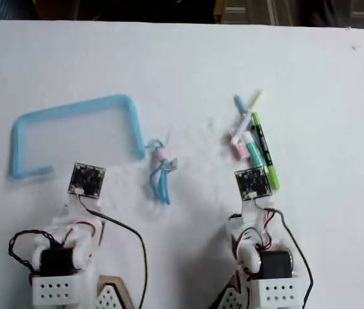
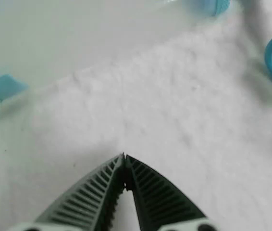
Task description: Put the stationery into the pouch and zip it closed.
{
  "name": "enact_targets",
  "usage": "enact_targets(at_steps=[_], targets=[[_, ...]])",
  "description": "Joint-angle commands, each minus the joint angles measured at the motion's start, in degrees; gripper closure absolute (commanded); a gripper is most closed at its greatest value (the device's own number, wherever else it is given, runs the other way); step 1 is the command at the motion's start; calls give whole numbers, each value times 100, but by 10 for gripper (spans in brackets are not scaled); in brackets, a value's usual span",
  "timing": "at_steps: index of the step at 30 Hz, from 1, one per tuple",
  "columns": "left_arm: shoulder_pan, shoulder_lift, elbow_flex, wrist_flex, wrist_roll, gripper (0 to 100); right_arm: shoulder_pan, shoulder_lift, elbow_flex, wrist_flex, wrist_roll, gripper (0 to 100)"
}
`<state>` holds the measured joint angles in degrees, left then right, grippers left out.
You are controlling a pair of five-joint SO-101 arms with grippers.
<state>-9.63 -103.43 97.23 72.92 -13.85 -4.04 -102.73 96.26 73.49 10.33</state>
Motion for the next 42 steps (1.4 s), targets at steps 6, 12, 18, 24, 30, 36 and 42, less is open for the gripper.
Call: enact_targets(at_steps=[6, 12, 18, 24, 30, 36, 42], targets=[[-31, -31, -18, 26, -26, 969, -338, -22, 62, -84, 18, 981], [-13, -31, -18, 26, -18, 969, -409, -22, 62, -84, 18, 981], [-13, -31, -18, 26, -9, 969, -382, -22, 62, -198, -26, 981], [-4, -31, -18, 26, -9, 968, -418, -22, 62, -330, -26, 981], [-4, -31, -18, 26, -9, 966, -444, -22, -176, -681, 0, 981], [-31, -31, -18, -9, -9, 965, -1244, 22, -897, -734, -26, 981], [-31, -31, -18, -114, -44, 965, -1789, 31, -1345, -734, -26, 981]])
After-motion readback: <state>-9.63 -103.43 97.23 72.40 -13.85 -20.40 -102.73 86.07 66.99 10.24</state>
